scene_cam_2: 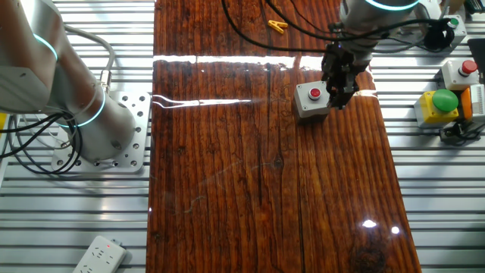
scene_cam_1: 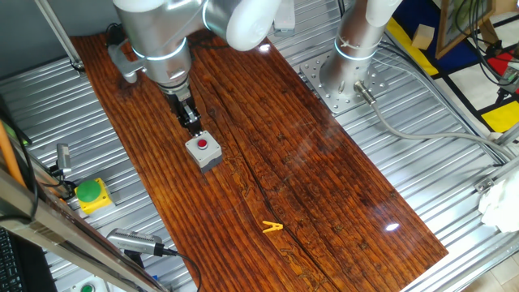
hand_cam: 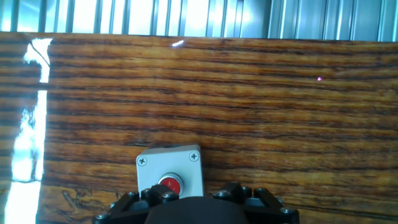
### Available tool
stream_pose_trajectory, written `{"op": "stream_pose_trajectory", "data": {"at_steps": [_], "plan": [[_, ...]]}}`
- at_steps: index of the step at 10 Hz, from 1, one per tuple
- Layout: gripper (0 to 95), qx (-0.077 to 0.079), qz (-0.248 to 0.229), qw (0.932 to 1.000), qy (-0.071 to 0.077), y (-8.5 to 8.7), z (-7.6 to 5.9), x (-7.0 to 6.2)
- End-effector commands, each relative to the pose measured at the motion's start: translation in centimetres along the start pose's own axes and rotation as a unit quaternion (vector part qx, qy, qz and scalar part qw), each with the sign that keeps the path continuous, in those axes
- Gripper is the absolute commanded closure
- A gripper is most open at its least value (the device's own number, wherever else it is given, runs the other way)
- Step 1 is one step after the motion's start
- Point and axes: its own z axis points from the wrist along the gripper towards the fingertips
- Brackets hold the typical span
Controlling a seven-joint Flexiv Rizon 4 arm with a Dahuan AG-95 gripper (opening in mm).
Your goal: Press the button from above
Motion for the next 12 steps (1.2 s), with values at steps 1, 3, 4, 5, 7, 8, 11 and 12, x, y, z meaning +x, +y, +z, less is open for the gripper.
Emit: {"op": "stream_pose_trajectory", "data": {"at_steps": [1, 3, 4, 5, 7, 8, 11, 12], "plan": [[38.0, -0.001, 0.000, 1.0000, -0.001, -0.1, 0.2, 0.1], [38.0, -0.001, -0.001, 1.0000, -0.003, -0.2, 0.6, 0.1], [38.0, -0.002, -0.002, 1.0000, -0.004, -0.3, 0.8, 0.2], [38.0, -0.002, -0.002, 1.0000, -0.005, -0.3, 1.0, 0.2], [38.0, -0.001, -0.003, 1.0000, -0.005, -0.4, 1.3, 0.2], [38.0, -0.002, -0.004, 1.0000, -0.005, -0.4, 1.6, 0.2], [38.0, -0.001, -0.005, 1.0000, -0.005, -0.5, 1.9, 0.2], [38.0, -0.001, -0.006, 1.0000, -0.005, -0.5, 2.0, 0.2]]}}
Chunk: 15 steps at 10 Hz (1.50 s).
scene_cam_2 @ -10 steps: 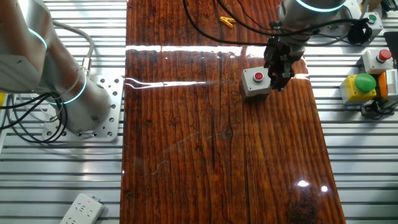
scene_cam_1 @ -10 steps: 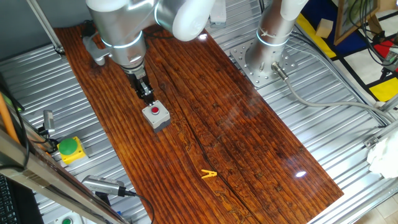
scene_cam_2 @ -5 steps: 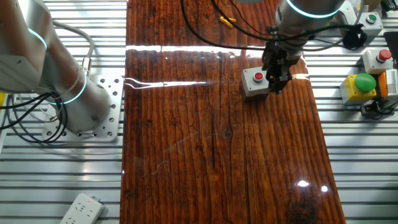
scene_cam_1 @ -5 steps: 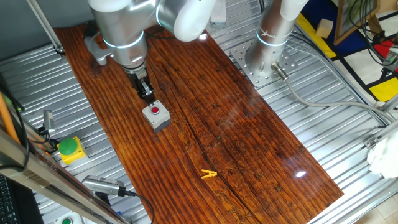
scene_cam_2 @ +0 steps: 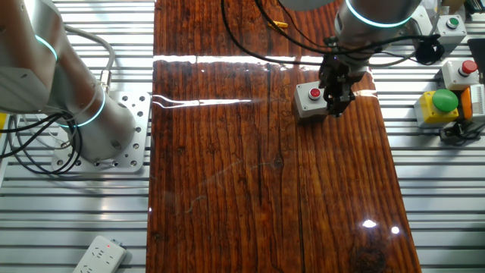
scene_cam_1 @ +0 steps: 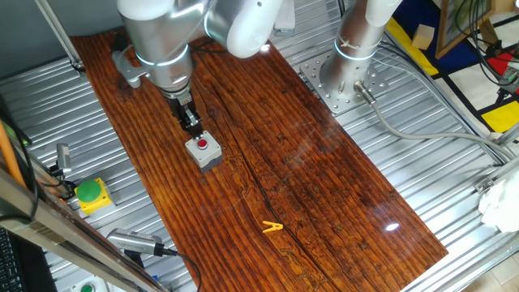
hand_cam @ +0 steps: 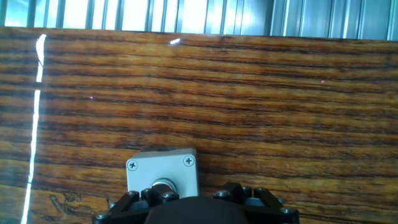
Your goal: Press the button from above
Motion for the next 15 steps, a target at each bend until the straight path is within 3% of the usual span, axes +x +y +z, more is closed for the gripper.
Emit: {"op": "stream_pose_trajectory", "data": {"at_steps": [1, 15], "plan": [[38.0, -0.001, -0.001, 1.0000, -0.001, -0.1, 0.2, 0.0], [38.0, 0.002, 0.000, 1.0000, -0.009, 0.0, 1.7, 0.6]]}}
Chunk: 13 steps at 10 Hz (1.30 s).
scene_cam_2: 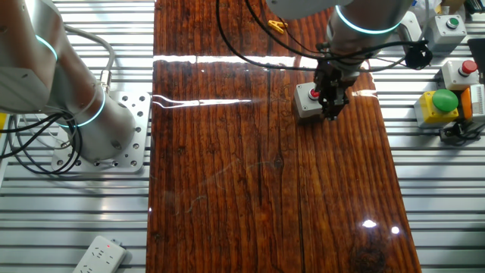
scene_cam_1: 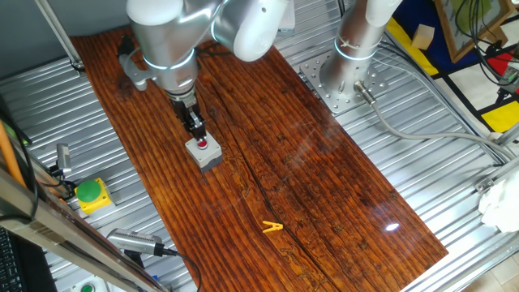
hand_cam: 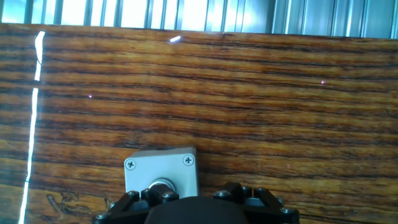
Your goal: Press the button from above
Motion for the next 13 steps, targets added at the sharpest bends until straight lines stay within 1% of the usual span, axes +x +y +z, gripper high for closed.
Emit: {"op": "stream_pose_trajectory", "data": {"at_steps": [1, 11, 13], "plan": [[38.0, 0.000, 0.000, 1.0000, -0.001, 0.00, -0.09, 0.01], [38.0, 0.002, 0.005, 1.0000, -0.008, -0.02, 0.48, 0.05], [38.0, 0.003, 0.005, 0.9999, -0.010, -0.03, 0.84, 0.08]]}}
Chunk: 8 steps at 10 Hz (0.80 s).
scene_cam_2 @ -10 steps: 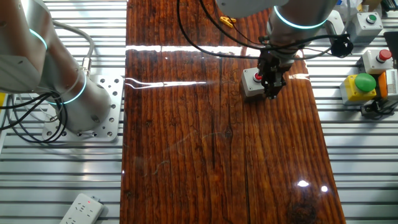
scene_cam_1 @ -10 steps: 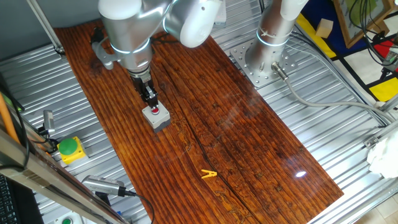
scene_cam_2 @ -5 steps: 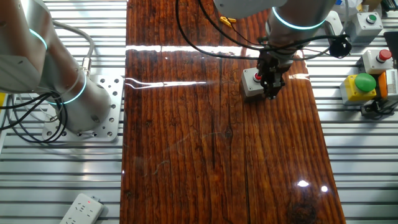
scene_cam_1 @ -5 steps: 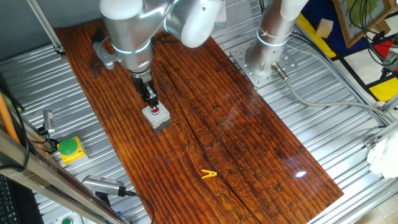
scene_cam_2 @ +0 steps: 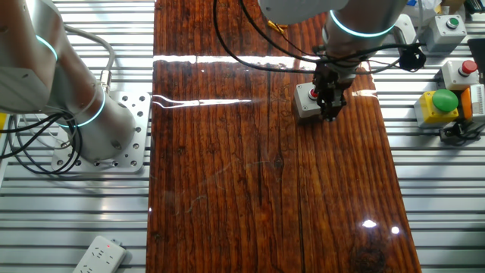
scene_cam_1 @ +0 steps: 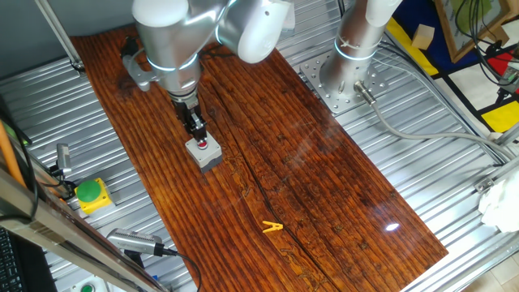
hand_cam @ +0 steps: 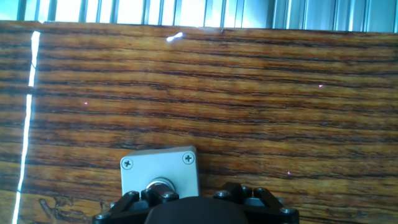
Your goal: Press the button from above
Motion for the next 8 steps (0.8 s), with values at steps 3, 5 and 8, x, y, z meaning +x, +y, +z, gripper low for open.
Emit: {"op": "stream_pose_trajectory", "data": {"at_steps": [3, 5, 8], "plan": [[38.0, 0.002, 0.000, 1.0000, -0.002, -0.04, 0.36, 0.00], [38.0, 0.004, -0.001, 1.0000, -0.002, -0.04, 0.53, 0.02], [38.0, 0.004, -0.001, 1.0000, -0.001, -0.05, 0.76, 0.06]]}}
